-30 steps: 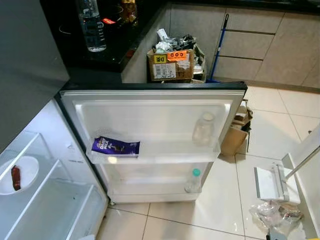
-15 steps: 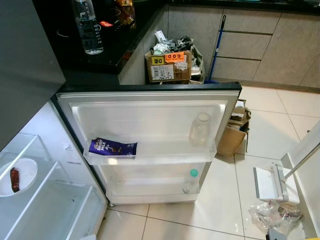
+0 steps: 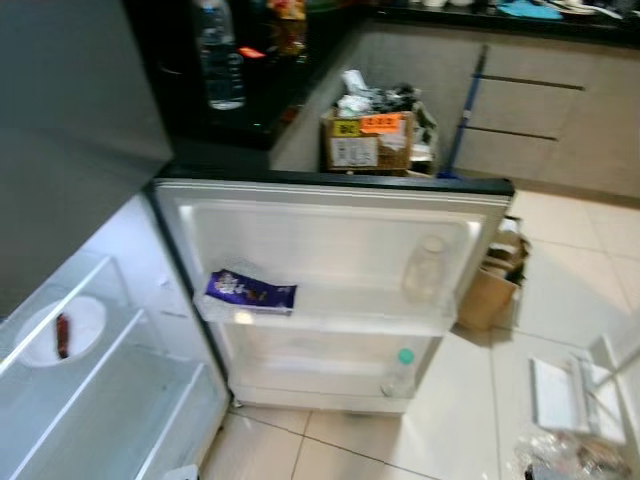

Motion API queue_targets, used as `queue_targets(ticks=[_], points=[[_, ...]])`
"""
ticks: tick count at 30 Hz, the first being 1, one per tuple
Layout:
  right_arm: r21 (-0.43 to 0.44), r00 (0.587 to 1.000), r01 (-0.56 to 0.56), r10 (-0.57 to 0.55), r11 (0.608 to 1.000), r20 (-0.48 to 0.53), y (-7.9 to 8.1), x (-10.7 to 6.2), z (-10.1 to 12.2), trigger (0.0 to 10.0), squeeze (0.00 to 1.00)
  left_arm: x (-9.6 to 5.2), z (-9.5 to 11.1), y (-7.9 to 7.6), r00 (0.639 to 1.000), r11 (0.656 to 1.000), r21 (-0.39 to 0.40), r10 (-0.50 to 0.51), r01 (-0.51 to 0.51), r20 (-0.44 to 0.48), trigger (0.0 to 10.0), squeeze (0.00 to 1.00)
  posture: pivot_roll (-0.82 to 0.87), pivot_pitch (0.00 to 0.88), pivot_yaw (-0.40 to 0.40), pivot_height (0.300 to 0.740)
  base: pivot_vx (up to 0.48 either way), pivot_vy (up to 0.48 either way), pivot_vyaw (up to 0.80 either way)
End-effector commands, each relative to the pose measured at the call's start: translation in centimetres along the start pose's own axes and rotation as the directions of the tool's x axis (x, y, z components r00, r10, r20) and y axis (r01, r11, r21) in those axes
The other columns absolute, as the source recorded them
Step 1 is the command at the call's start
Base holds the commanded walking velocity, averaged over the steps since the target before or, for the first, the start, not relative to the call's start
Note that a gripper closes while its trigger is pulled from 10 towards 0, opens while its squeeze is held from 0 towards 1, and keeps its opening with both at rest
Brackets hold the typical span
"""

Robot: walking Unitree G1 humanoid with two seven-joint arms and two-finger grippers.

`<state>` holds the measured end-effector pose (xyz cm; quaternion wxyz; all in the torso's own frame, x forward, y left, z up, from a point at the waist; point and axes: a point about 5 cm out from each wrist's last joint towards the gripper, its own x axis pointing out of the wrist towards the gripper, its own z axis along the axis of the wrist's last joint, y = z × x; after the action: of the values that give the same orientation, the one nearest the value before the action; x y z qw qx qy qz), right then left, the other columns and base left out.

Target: Restocking fridge

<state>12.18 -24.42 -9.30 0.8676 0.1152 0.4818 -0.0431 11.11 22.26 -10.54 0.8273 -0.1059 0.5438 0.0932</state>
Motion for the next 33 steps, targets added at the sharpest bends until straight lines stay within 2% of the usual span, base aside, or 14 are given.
queue_targets(ticks=[1, 18, 27, 33], points=[[-0.009, 1.000, -0.007, 0.007, 1.000, -0.004, 0.1, 0.0, -0.2, 10.0, 0.00, 0.0, -0.8, -0.1, 1.000, 1.000, 0.008, -0.003, 0.004, -0.029, 10.0, 0.00, -0.03, 0.012, -0.014, 0.740, 0.000, 0.000, 0.72], [0.002, 1.000, -0.002, 0.002, 1.000, -0.027, 0.1, -0.2, -1.0, 10.0, 0.00, 0.0, -0.8, -0.3, 0.999, 1.000, 0.014, -0.015, 0.016, -0.033, 10.0, 0.00, -0.03, 0.019, -0.012, 0.740, 0.000, 0.000, 0.72], [0.001, 0.997, 0.054, -0.054, 0.999, -0.062, -0.2, -0.3, -1.6, 10.0, 0.00, 0.0, -0.9, -0.7, 0.998, 0.998, 0.040, -0.043, 0.045, -0.043, 10.0, 0.00, -0.04, 0.021, -0.012, 0.740, 0.000, 0.000, 0.00], [0.004, 0.995, 0.066, -0.066, 0.998, -0.069, -0.3, -0.3, -1.7, 10.0, 0.00, 0.0, -1.0, -0.8, 0.998, 0.998, 0.040, -0.052, 0.054, -0.047, 10.0, 0.00, -0.03, 0.022, -0.010, 0.740, 0.000, -0.318, 0.00]])
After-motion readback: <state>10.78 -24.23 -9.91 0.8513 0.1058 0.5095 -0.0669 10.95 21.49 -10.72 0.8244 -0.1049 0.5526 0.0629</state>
